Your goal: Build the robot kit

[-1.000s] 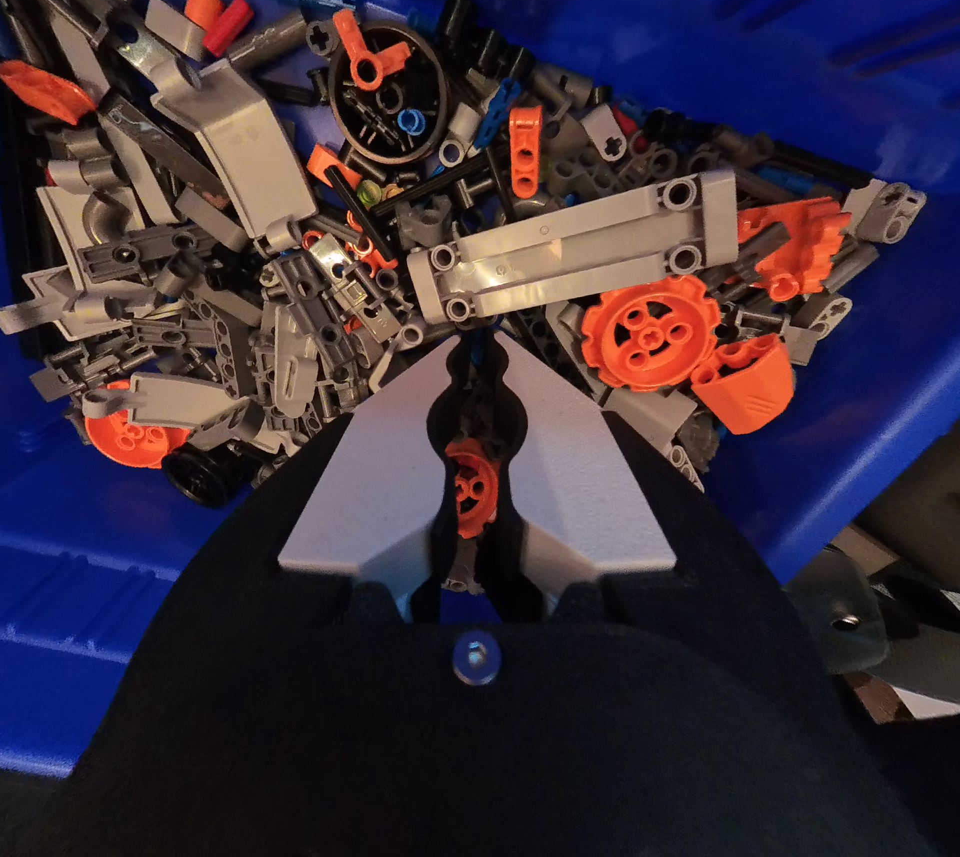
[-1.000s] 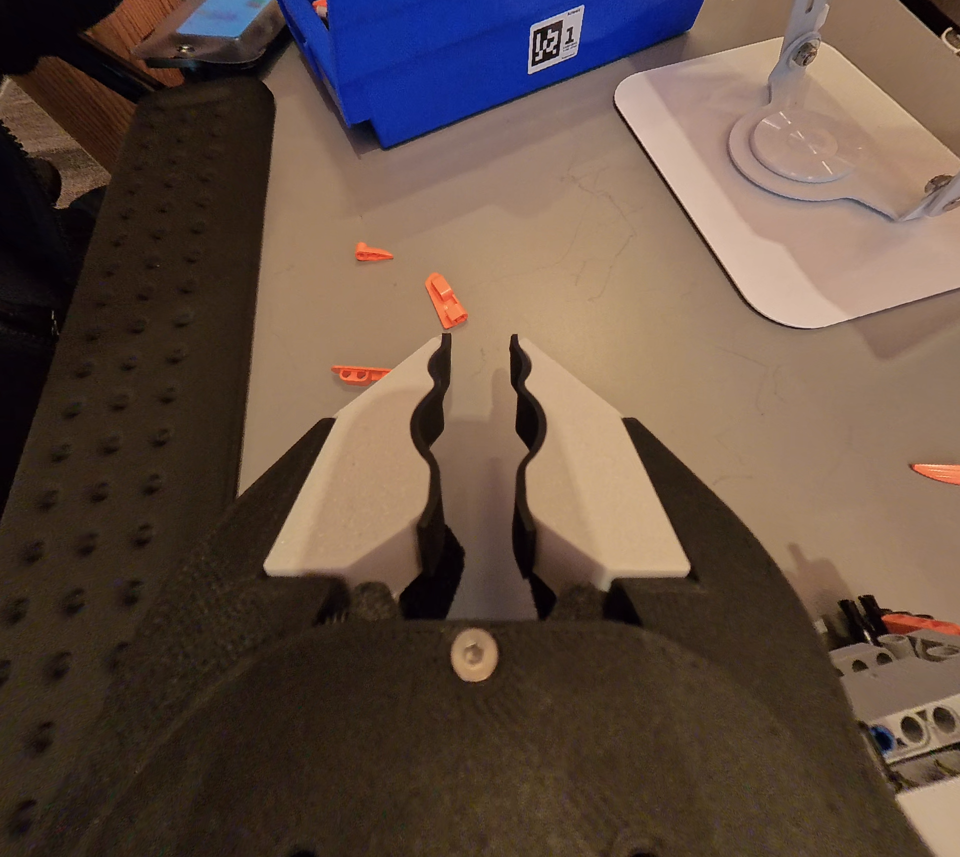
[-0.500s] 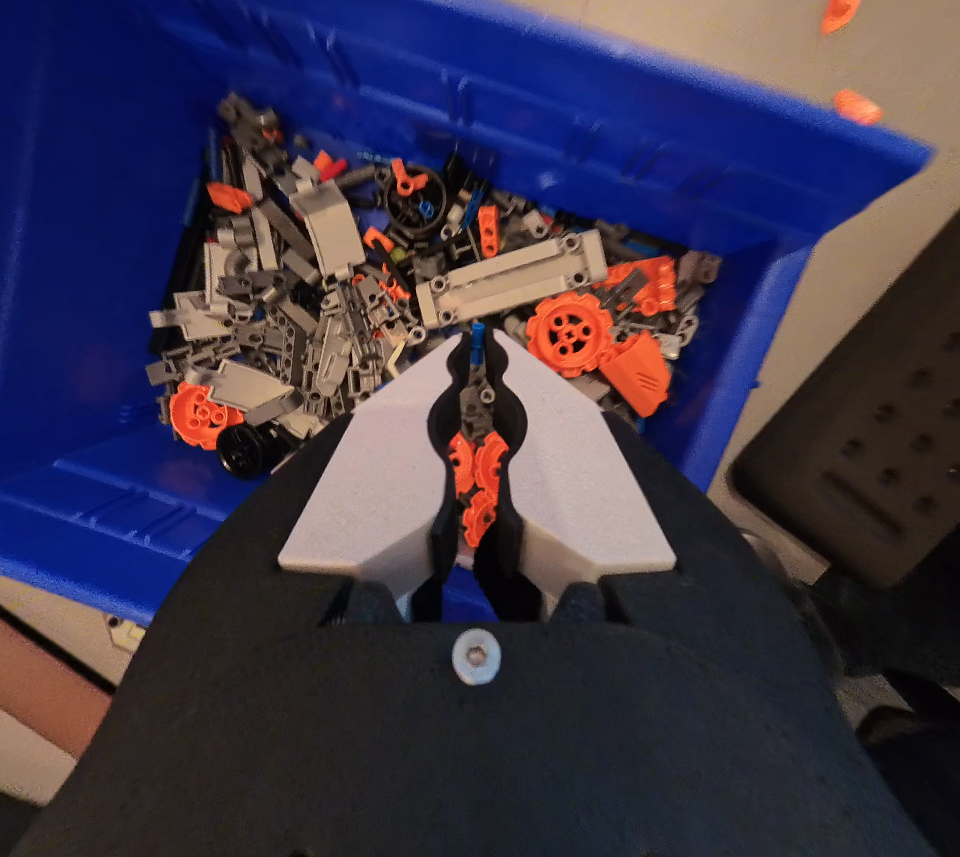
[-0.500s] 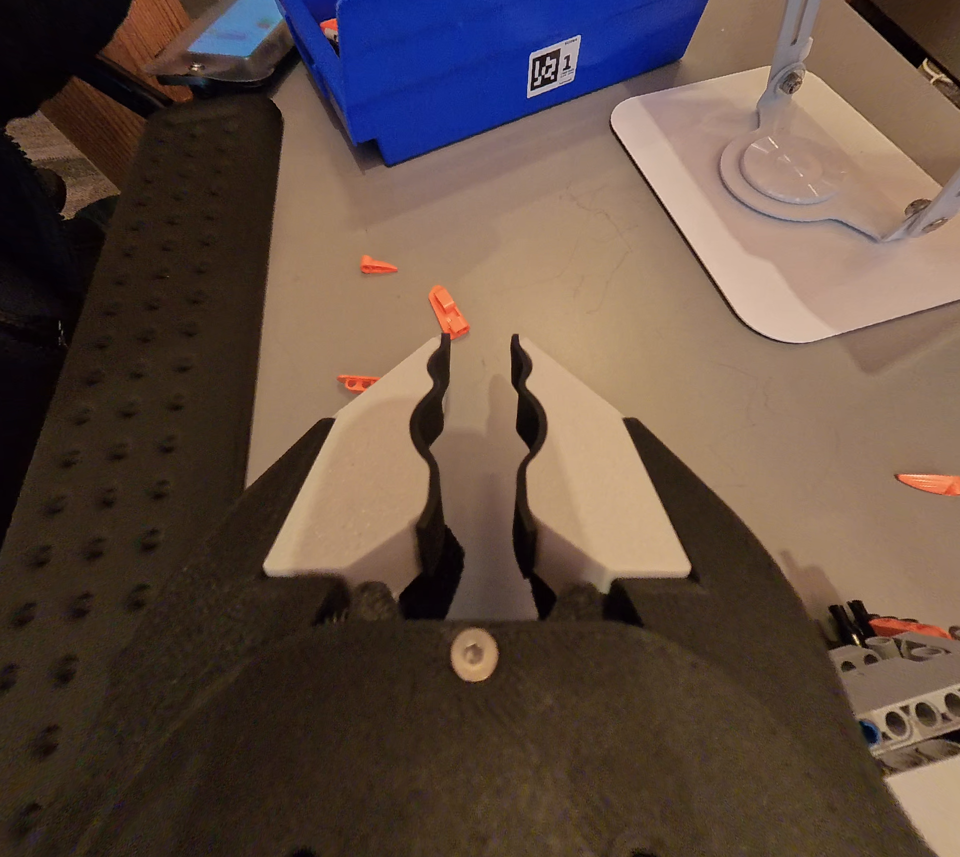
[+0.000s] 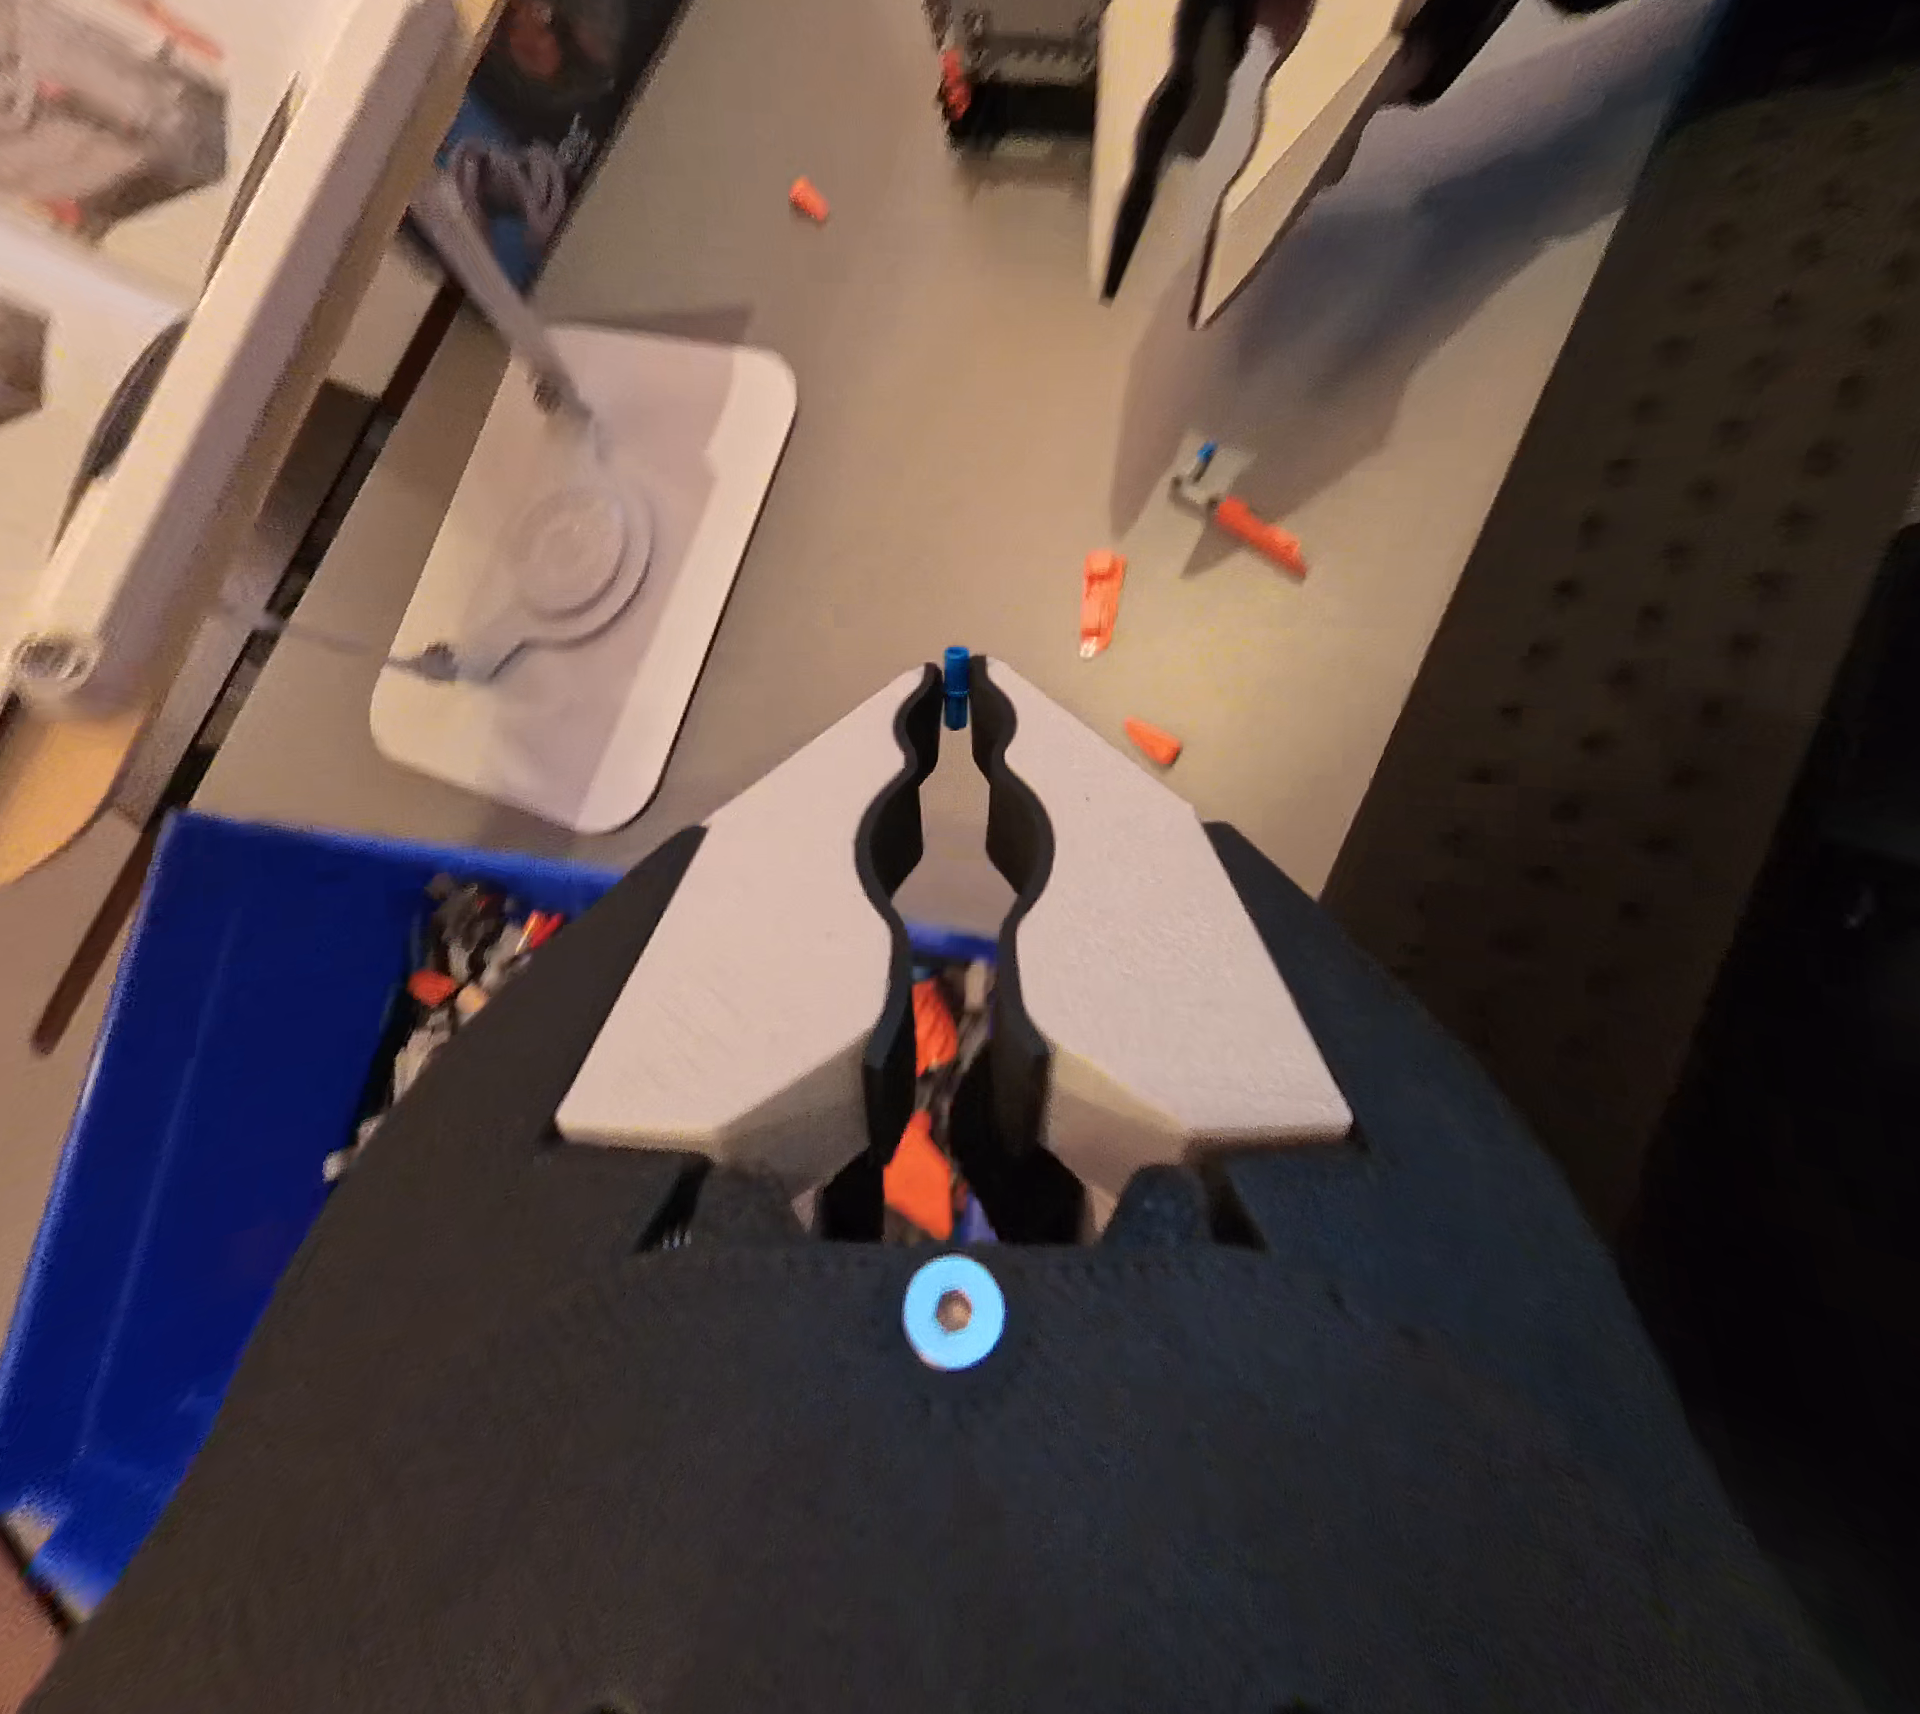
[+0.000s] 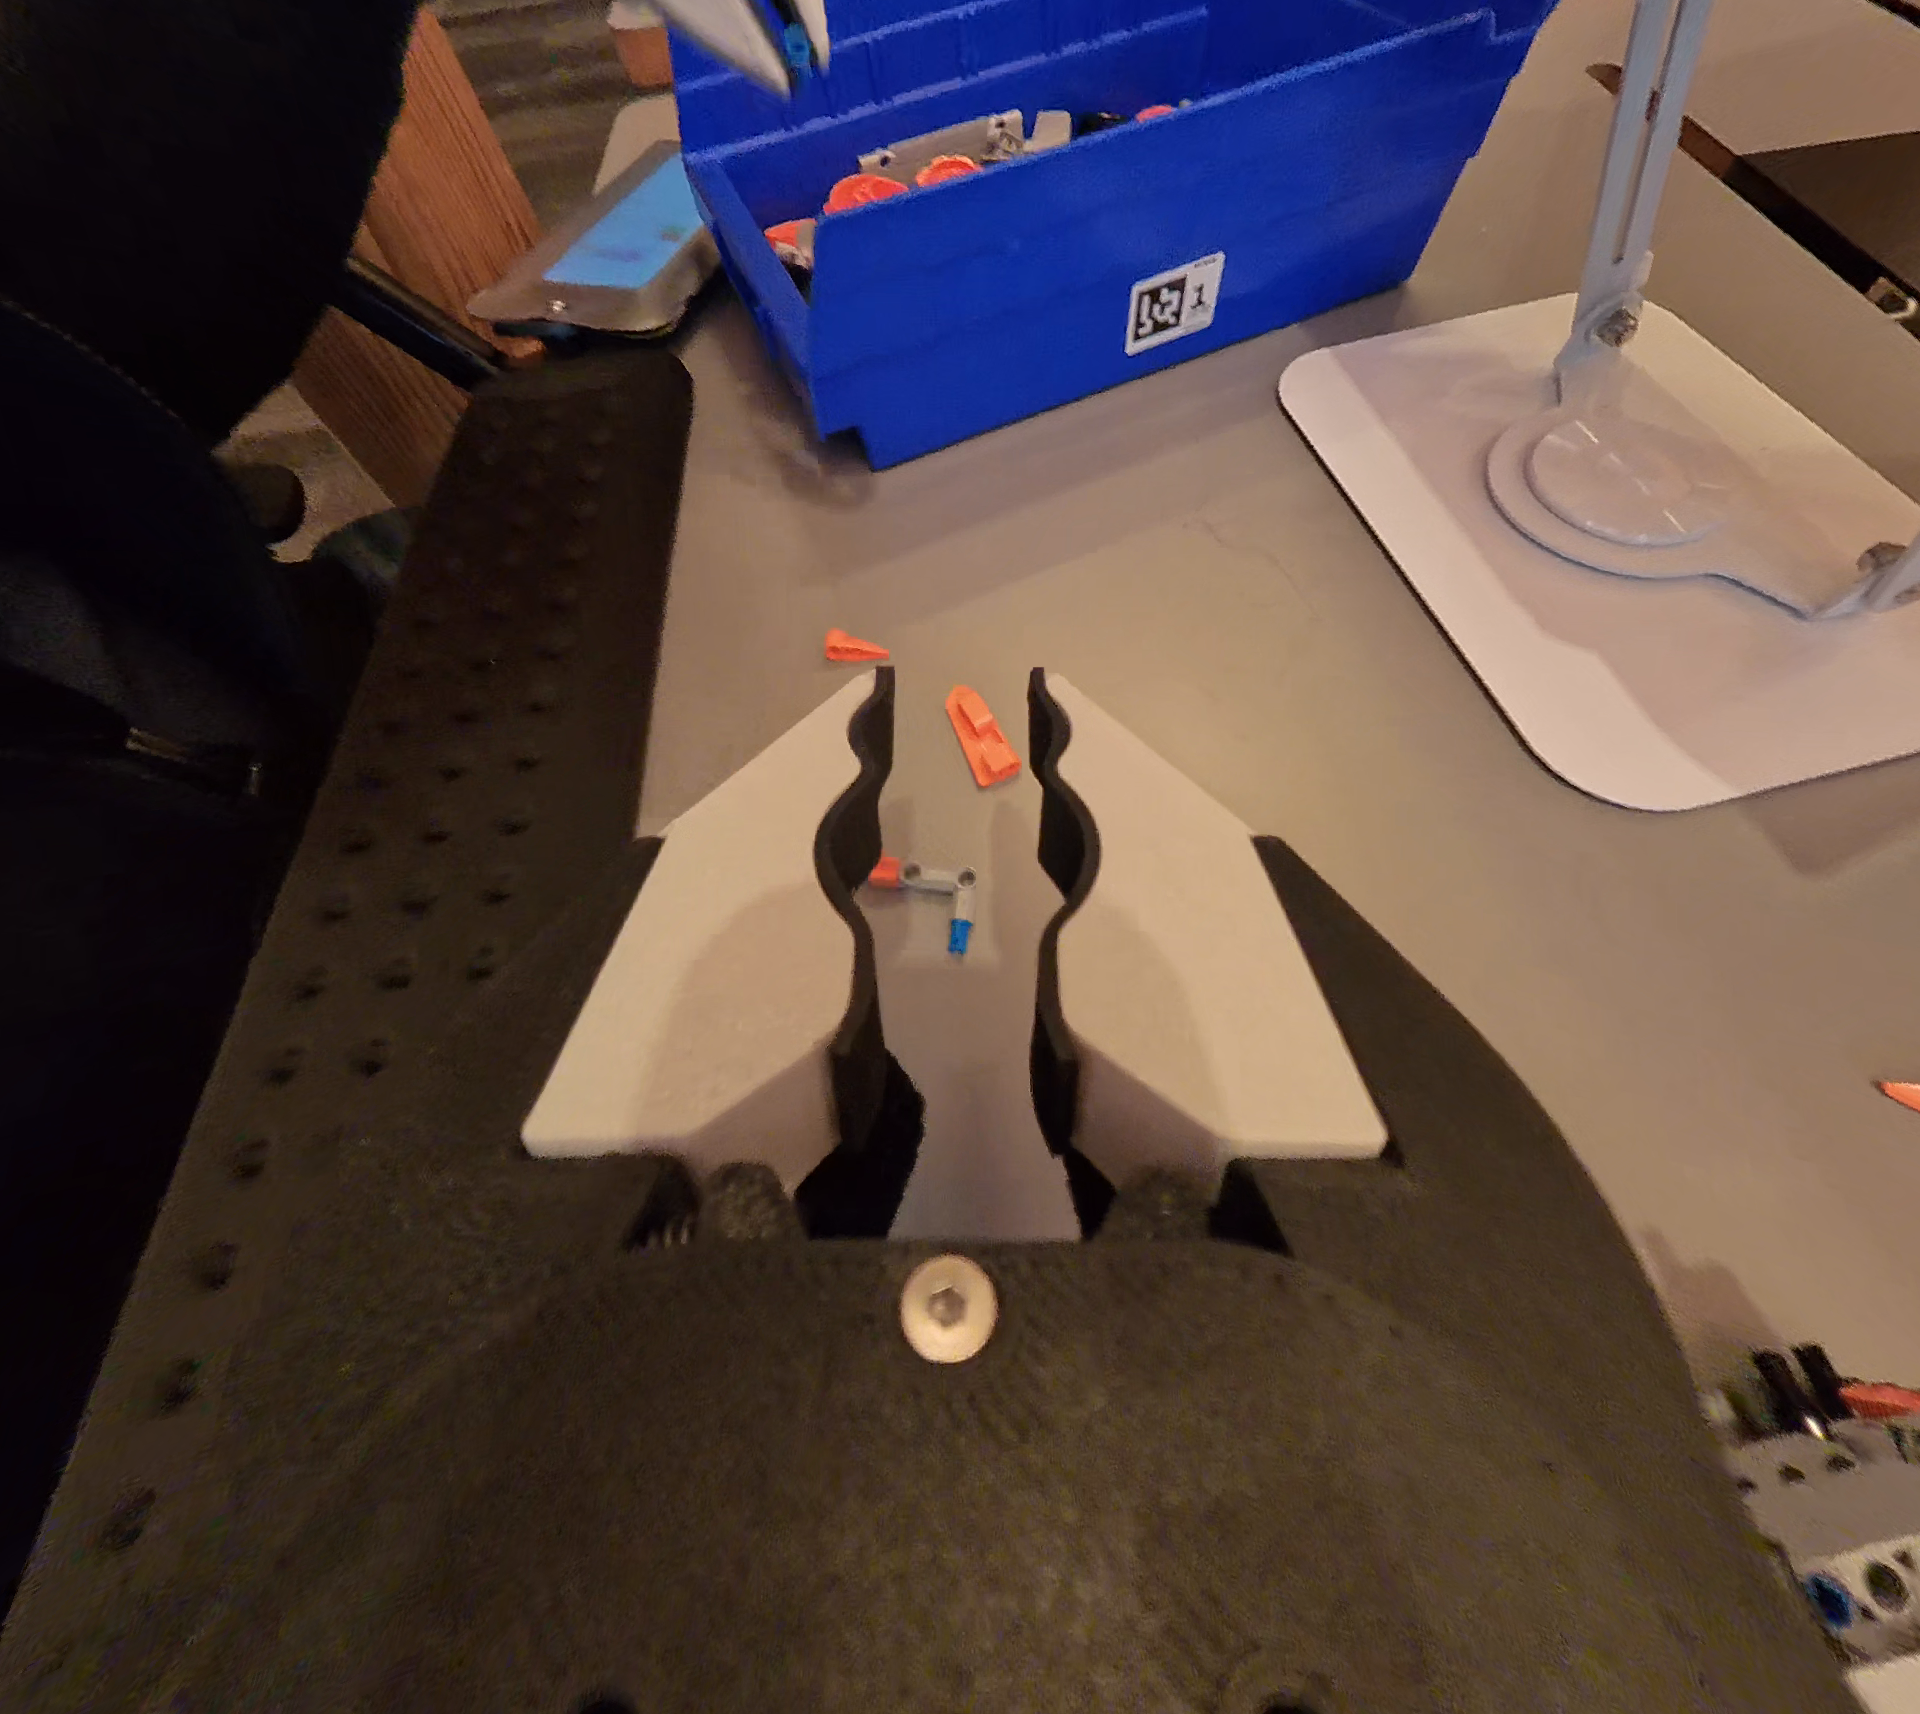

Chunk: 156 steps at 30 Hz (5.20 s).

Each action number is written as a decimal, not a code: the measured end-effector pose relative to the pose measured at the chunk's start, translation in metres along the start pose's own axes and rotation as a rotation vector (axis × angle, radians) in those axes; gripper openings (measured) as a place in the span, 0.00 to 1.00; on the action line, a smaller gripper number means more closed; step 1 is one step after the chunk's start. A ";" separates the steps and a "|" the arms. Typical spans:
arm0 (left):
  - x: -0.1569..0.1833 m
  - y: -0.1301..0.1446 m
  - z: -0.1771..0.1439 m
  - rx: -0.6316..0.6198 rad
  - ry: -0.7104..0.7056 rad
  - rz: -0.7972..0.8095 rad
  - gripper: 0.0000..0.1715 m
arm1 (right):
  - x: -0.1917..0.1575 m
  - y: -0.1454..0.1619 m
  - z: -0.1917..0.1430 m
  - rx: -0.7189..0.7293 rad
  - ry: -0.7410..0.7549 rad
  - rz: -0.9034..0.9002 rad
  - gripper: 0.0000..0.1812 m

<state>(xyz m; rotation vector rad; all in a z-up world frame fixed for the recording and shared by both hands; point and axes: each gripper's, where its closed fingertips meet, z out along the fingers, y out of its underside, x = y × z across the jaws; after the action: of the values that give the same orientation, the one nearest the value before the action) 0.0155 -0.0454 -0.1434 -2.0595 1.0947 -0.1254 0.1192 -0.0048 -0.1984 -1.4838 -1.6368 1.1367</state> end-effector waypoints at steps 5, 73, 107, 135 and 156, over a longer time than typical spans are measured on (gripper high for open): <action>0.031 -0.034 0.038 0.136 -0.047 0.023 0.02 | -0.018 -0.019 0.001 0.081 -0.084 0.057 0.13; 0.048 -0.061 0.081 0.249 -0.303 0.302 0.02 | -0.018 -0.033 -0.006 0.268 -0.346 0.451 0.08; 0.061 -0.016 0.026 0.421 -0.120 -0.127 0.02 | -0.052 -0.029 0.044 0.092 -0.392 0.344 0.11; 0.049 0.014 0.034 0.285 -0.139 -0.249 0.02 | -0.028 -0.007 0.044 -0.037 -0.137 0.115 0.07; 0.106 0.058 0.116 -0.210 0.003 -0.024 0.11 | -0.024 0.012 0.050 -0.124 -0.122 0.106 0.07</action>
<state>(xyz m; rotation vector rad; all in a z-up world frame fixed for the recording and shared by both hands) 0.0912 -0.0736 -0.2898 -2.2593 1.1258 -0.0259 0.0834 -0.0369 -0.2283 -1.6247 -1.7561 1.2241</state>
